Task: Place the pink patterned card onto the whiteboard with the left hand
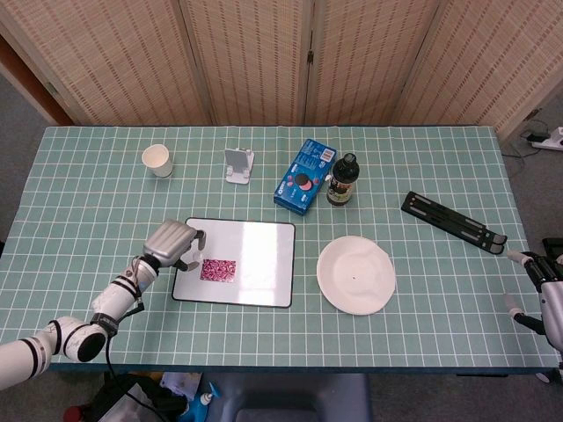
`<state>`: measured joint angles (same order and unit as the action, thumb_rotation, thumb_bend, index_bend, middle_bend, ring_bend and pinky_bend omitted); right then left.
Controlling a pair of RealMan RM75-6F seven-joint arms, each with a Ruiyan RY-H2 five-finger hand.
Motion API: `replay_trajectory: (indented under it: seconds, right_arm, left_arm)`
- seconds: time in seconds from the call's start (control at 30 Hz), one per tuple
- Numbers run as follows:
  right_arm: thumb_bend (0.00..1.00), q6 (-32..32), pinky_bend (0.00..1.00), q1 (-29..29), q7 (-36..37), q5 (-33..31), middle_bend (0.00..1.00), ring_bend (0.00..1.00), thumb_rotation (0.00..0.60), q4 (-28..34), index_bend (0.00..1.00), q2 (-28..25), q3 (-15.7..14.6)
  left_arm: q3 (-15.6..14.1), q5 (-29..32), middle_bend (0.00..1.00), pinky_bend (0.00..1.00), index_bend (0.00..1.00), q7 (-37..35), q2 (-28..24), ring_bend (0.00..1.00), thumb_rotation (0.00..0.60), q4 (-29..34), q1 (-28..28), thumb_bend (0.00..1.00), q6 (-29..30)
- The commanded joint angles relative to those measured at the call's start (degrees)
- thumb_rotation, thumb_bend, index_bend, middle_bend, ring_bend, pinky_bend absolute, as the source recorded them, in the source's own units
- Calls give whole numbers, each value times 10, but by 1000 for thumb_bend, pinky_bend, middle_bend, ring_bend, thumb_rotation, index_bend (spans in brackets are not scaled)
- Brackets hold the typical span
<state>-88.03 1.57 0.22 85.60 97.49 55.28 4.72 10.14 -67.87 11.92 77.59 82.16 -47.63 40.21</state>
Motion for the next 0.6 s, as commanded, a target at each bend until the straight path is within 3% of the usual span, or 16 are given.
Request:
replay_trajectory:
  seconds: [0.03,0.6]
  right_arm:
    - [250,-1,301,-1,3,0,251,232,600,-3,225,1,0]
    - [250,-5,301,-6,20,-4,251,232,600,-18,225,2,0]
  left_arm:
    - [-4,20,995,979,505,22,15,976,600,5,-15,276,-8]
    - [-31,116,995,979,483,99,64,976,600,-13,-60,275,-19]
